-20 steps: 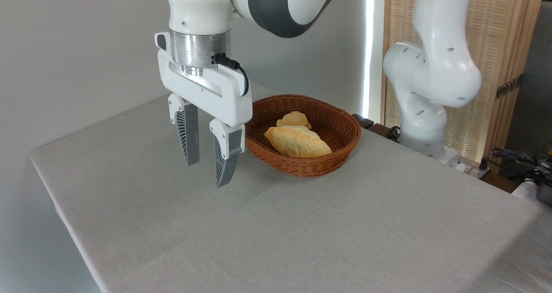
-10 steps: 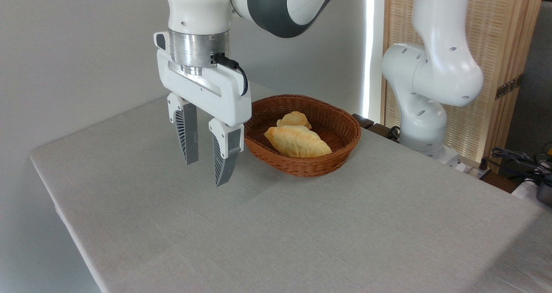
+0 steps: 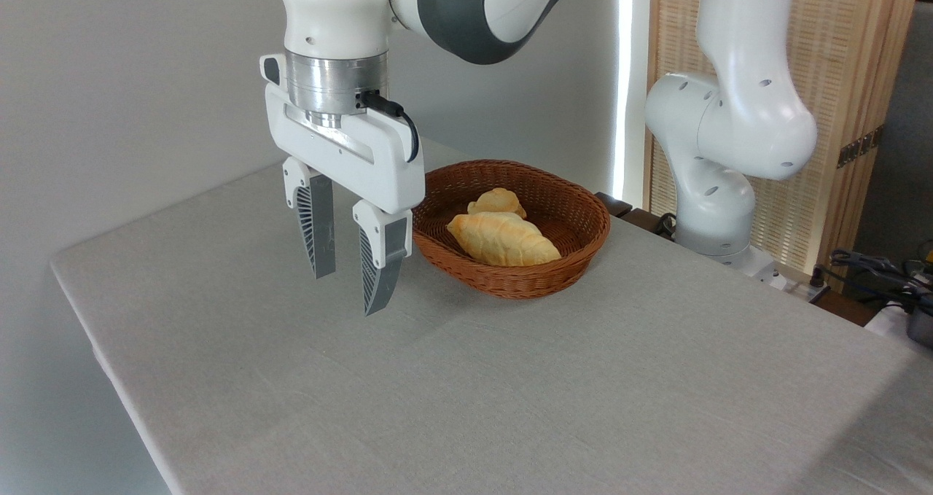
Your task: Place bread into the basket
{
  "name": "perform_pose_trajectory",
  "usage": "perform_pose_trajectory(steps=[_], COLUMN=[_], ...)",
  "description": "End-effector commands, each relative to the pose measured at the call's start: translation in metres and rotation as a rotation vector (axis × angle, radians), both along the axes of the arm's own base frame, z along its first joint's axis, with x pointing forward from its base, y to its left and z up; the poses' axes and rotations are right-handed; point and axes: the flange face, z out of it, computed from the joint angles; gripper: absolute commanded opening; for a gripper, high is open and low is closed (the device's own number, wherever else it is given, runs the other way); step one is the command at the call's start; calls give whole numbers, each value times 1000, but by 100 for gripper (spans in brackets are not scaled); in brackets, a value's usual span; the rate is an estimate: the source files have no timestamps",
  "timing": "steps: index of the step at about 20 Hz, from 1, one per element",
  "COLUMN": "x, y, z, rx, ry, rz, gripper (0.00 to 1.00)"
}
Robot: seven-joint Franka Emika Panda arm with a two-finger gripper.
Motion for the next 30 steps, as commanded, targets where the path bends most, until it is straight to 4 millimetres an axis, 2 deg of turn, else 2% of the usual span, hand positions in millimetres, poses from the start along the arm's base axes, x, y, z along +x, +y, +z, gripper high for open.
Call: perform_pose_trajectory(steps=[1, 6, 30], x=[0, -3, -3], y=[1, -2, -2], z=[1, -6, -6], rx=[-15, -14, -14], ry=[9, 56, 55], rz=[-9, -15, -15], gripper=[100, 100, 100])
